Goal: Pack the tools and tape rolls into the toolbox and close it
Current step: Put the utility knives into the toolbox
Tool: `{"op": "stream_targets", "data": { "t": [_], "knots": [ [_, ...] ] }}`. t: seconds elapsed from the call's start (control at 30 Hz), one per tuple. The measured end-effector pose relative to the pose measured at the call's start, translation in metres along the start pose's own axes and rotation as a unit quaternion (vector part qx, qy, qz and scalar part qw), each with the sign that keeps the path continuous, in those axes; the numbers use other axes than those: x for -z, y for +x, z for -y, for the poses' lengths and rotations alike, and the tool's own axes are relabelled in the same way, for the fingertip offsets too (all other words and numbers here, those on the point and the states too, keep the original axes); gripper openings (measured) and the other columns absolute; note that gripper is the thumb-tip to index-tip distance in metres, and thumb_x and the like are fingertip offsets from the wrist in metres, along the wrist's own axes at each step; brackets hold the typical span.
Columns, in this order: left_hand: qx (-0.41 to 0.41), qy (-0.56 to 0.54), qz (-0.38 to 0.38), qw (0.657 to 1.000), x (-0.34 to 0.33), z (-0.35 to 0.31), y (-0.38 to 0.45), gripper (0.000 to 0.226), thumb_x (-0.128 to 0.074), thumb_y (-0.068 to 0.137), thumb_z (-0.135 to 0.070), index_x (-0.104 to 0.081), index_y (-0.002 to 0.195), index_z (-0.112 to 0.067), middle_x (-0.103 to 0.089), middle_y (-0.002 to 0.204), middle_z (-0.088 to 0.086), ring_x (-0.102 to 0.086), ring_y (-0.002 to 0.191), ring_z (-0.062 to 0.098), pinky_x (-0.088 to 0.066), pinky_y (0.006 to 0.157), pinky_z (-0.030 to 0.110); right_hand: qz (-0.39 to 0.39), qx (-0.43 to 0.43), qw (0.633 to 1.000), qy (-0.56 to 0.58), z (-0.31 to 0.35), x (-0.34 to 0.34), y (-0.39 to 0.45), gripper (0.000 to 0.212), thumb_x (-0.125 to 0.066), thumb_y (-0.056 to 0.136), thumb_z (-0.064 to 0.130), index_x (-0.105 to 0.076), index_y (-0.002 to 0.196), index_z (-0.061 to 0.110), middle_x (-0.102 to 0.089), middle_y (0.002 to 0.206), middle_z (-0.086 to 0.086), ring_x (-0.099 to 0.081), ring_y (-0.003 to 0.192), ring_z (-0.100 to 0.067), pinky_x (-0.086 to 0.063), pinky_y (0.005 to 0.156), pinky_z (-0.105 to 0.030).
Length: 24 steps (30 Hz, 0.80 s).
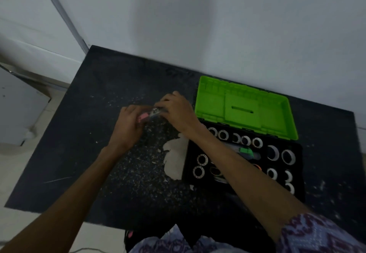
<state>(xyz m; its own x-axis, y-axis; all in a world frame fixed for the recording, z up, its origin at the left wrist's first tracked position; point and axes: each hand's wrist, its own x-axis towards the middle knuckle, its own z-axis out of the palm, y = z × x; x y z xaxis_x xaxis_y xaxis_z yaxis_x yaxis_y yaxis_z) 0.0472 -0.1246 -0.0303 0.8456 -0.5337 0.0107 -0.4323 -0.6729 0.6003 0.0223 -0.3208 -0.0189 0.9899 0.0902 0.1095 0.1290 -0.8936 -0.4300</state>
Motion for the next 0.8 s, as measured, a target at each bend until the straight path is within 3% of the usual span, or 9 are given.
{"op": "stream_targets", "data": {
  "t": [0.2,0.33,0.47,0.53,0.6,0.67,0.8],
  "knots": [
    [0.040,-0.137,-0.040,0.989,-0.033,-0.070,-0.005,0.052,-0.070,0.085,-0.015,-0.052,0.134,-0.014,-0.058,0.129,0.008,-0.054,0.117,0.021,-0.045,0.100,0.038,-0.059,-0.138,0.987,0.063,-0.038,0.052,-0.080,0.037,-0.081,0.074,0.033,-0.076,0.109,0.020,-0.070,0.099,-0.006,-0.057,0.094,-0.028,-0.037,0.082,-0.033],
    [0.188,-0.307,0.044,0.932,-0.067,-0.098,-0.024,0.068,-0.074,0.082,-0.035,-0.046,0.140,-0.014,-0.056,0.137,0.004,-0.056,0.120,0.016,-0.047,0.102,0.041,-0.070,-0.213,0.971,0.088,-0.058,0.079,-0.133,0.037,-0.084,0.072,0.034,-0.077,0.107,0.021,-0.071,0.096,-0.006,-0.059,0.092,-0.025,-0.038,0.081,-0.031],
    [0.215,-0.376,0.114,0.894,-0.089,-0.125,-0.052,0.052,-0.068,0.087,-0.012,-0.049,0.136,-0.012,-0.060,0.129,0.007,-0.061,0.110,0.016,-0.052,0.091,0.031,-0.044,-0.249,0.963,0.093,-0.070,0.090,-0.176,0.040,-0.085,0.071,0.037,-0.077,0.107,0.023,-0.069,0.096,0.001,-0.058,0.091,-0.016,-0.037,0.077,-0.023],
    [0.200,-0.368,0.130,0.899,-0.096,-0.125,-0.062,0.047,-0.067,0.087,-0.008,-0.054,0.131,-0.019,-0.064,0.124,0.001,-0.064,0.105,0.014,-0.055,0.091,0.038,-0.021,-0.267,0.958,0.101,-0.074,0.089,-0.186,0.041,-0.086,0.070,0.037,-0.077,0.108,0.023,-0.071,0.104,-0.001,-0.061,0.099,-0.018,-0.044,0.085,-0.025],
    [0.194,-0.347,0.127,0.909,-0.099,-0.124,-0.071,0.045,-0.066,0.087,-0.011,-0.056,0.130,-0.022,-0.066,0.120,-0.003,-0.065,0.105,0.015,-0.054,0.092,0.044,-0.007,-0.272,0.956,0.107,-0.076,0.087,-0.195,0.042,-0.086,0.069,0.039,-0.077,0.107,0.025,-0.071,0.107,0.000,-0.061,0.102,-0.022,-0.051,0.090,-0.037],
    [0.195,-0.344,0.116,0.911,-0.100,-0.124,-0.072,0.042,-0.065,0.088,-0.012,-0.058,0.128,-0.023,-0.068,0.115,-0.006,-0.066,0.104,0.015,-0.054,0.092,0.043,-0.005,-0.270,0.956,0.114,-0.077,0.086,-0.201,0.042,-0.086,0.069,0.039,-0.076,0.108,0.024,-0.070,0.108,0.000,-0.061,0.102,-0.023,-0.052,0.090,-0.043],
    [0.194,-0.334,0.107,0.916,-0.101,-0.128,-0.073,0.037,-0.061,0.091,-0.010,-0.058,0.126,-0.022,-0.067,0.109,-0.009,-0.066,0.098,0.013,-0.054,0.091,0.038,0.008,-0.251,0.959,0.128,-0.075,0.086,-0.203,0.043,-0.085,0.073,0.037,-0.075,0.111,0.021,-0.069,0.110,-0.002,-0.061,0.102,-0.023,-0.050,0.094,-0.039]
  ]
}}
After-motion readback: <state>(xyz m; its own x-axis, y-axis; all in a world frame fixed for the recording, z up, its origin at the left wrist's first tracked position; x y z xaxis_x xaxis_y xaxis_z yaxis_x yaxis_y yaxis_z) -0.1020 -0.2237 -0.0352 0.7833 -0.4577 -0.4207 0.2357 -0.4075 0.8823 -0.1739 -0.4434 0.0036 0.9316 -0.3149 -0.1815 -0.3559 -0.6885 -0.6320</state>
